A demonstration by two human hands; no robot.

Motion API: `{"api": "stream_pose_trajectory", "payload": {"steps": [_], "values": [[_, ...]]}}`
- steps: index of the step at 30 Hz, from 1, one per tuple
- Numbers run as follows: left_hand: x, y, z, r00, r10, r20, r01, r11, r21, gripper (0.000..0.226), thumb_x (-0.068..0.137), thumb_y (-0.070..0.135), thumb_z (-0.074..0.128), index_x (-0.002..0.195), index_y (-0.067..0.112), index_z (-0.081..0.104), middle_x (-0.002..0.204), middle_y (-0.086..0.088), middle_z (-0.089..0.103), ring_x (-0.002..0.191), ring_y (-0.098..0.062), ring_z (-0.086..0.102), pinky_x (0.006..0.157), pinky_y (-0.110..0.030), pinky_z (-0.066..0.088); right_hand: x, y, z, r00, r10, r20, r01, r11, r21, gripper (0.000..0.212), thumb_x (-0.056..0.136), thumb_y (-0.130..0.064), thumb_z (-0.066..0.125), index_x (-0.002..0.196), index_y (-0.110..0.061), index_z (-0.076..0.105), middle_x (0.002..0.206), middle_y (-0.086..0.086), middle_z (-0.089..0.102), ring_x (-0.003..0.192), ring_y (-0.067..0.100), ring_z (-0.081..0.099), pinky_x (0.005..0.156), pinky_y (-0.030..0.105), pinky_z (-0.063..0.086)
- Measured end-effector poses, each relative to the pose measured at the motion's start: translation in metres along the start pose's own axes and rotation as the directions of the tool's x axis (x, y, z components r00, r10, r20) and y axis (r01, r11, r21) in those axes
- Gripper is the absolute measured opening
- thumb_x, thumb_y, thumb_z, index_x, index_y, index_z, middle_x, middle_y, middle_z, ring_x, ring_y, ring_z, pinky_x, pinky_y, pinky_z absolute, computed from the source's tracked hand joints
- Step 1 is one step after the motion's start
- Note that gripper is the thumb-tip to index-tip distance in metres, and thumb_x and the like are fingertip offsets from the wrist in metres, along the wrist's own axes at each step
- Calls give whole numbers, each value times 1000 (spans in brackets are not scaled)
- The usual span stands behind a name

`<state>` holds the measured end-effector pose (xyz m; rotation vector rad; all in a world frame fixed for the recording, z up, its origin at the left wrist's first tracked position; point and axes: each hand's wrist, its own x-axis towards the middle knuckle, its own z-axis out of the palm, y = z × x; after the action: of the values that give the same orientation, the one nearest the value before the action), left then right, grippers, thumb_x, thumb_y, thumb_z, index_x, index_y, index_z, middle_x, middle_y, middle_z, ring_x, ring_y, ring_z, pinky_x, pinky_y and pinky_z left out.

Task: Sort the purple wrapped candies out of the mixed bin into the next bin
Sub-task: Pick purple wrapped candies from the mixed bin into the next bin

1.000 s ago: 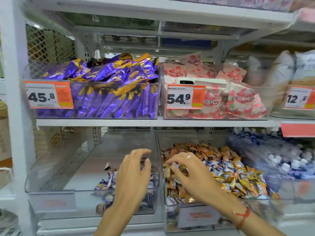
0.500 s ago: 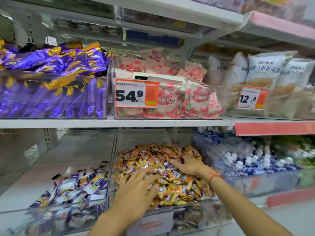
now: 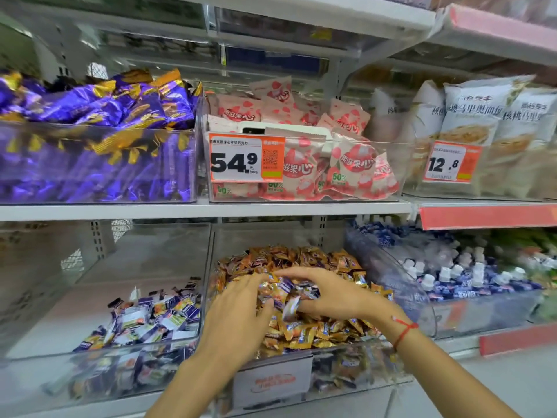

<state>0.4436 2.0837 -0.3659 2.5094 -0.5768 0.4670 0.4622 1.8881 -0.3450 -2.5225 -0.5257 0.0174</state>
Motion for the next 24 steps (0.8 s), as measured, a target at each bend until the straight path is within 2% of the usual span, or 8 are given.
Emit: {"api": "stream_pose_trajectory", "payload": {"steps": [3, 6, 10, 13, 15, 17, 21, 24], "values": [[-1, 5, -3, 999, 27, -32, -28, 999, -30, 49, 101, 35, 42, 147, 36, 26, 146, 18, 39, 133, -3, 36, 101, -22, 33, -12, -9, -5, 1000, -13, 27, 12, 1000, 22, 75, 86, -5, 66, 147, -33, 33, 147, -6, 42, 136, 7, 37, 111, 32, 35], [-1, 6, 0, 997, 78, -5, -78, 993, -90, 44, 102, 36, 37, 145, 37, 30, 145, 21, 40, 132, 0, 35, 101, -18, 30, -18, -11, -17, 999, 54, -1, -54, 998, 27, 69, 86, 5, 58, 142, -32, 40, 142, -5, 44, 130, 10, 45, 103, 32, 45], [1, 7, 9, 972, 175, 158, -169, 984, -54, 62, 91, 67, 31, 146, 39, 31, 150, 22, 32, 139, 0, 23, 111, -25, 22, -22, 0, -29, 989, 99, -113, -99, 995, 5, 50, 91, 4, 51, 129, -28, 56, 131, -3, 57, 115, 9, 56, 92, 25, 50], [3, 4, 15, 941, 187, 282, -225, 968, 107, 81, 78, 81, 29, 149, 40, 25, 155, 19, 23, 143, -4, 12, 115, -32, 17, -22, 7, -26, 984, 127, -122, -140, 984, -106, 42, 92, -6, 57, 130, -25, 58, 133, -1, 58, 118, 10, 54, 98, 25, 45], [5, 2, 17, 943, 185, 276, -237, 956, 172, 74, 85, 75, 36, 149, 40, 25, 156, 15, 22, 144, -7, 12, 114, -33, 18, -20, 11, -16, 981, 177, -77, -189, 966, -174, 47, 91, -16, 62, 136, -25, 53, 143, -2, 50, 120, 10, 53, 103, 32, 42], [7, 2, 18, 956, 182, 232, -228, 954, 192, 64, 90, 68, 39, 147, 40, 30, 154, 12, 27, 143, -9, 14, 112, -33, 21, -17, 15, -5, 979, 179, -94, -196, 956, -218, 45, 90, -24, 63, 134, -28, 56, 142, -4, 52, 107, 7, 59, 97, 34, 45], [11, 9, 17, 963, 187, 193, -229, 945, 231, 55, 90, 60, 49, 139, 37, 39, 135, 13, 51, 131, -11, 32, 103, -30, 27, -17, 20, -9, 952, 147, -268, -195, 968, -160, 32, 87, -25, 68, 119, -24, 67, 117, -5, 67, 108, 13, 60, 92, 34, 50], [13, 11, 16, 968, 197, 156, -233, 938, 259, 56, 92, 50, 54, 142, 33, 34, 127, 9, 54, 122, -14, 38, 98, -28, 29, -17, 21, -22, 909, 201, -366, -228, 973, -33, 21, 90, -19, 60, 110, -26, 56, 102, -6, 58, 94, 16, 57, 80, 34, 48]]}}
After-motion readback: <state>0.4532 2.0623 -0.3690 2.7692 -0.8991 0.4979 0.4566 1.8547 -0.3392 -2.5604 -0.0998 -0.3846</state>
